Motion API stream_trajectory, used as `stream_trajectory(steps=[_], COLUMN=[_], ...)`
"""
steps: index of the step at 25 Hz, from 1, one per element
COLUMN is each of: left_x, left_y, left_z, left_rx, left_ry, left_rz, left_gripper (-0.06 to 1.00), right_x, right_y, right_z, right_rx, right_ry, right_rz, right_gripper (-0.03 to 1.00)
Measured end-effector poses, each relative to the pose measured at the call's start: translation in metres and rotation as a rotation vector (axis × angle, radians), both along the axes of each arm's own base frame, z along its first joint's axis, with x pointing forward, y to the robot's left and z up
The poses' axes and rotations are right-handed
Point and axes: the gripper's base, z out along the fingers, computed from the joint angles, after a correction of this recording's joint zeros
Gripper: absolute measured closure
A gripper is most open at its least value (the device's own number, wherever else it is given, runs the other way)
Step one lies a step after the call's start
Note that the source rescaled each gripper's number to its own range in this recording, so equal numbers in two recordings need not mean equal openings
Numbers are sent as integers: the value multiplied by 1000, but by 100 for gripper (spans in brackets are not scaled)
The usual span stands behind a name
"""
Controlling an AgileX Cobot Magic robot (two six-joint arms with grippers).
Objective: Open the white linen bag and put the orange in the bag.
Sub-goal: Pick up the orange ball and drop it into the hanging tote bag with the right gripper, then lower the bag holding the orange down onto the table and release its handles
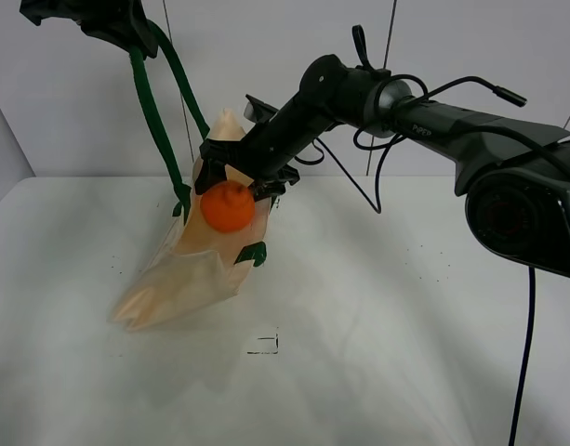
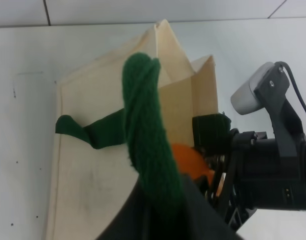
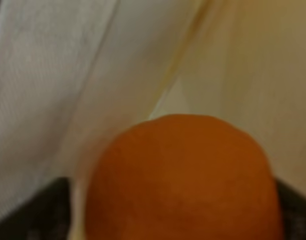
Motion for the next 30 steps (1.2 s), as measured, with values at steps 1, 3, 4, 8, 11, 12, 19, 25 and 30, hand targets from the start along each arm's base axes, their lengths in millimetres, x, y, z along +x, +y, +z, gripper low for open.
stream_trajectory(steps=[1, 3, 4, 8, 11, 12, 19, 25, 30], left_x=[0, 0, 0, 0, 0, 0, 0, 0, 0], left_y=[0, 0, 0, 0, 0, 0, 0, 0, 0], left_z=[0, 0, 0, 0, 0, 0, 0, 0, 0], left_rx=[0, 0, 0, -1, -1, -1, -1, -1, -1], left_ry=[0, 0, 0, -1, -1, -1, -1, -1, -1], left_rz=[0, 0, 0, 0, 0, 0, 0, 0, 0], left_gripper=[94, 94, 94, 94, 94, 94, 94, 94, 94], right_x=[-1, -2, -3, -4, -2, -1, 15, 45, 61], right_y=[0, -2, -4, -20, -35, -40, -78, -157, -224], right_z=[0, -1, -1, 8, 18, 20, 18, 17, 18], right_rx=[-4, -39, -68, -248, -406, -461, -579, -616, -620], right_ry=[4, 7, 4, -47, -92, -104, -92, -47, -4], right_rz=[5, 22, 28, 33, 2, -7, -76, -231, -363], right_gripper=[1, -2, -2, -3, -3, -3, -3, -3, -3])
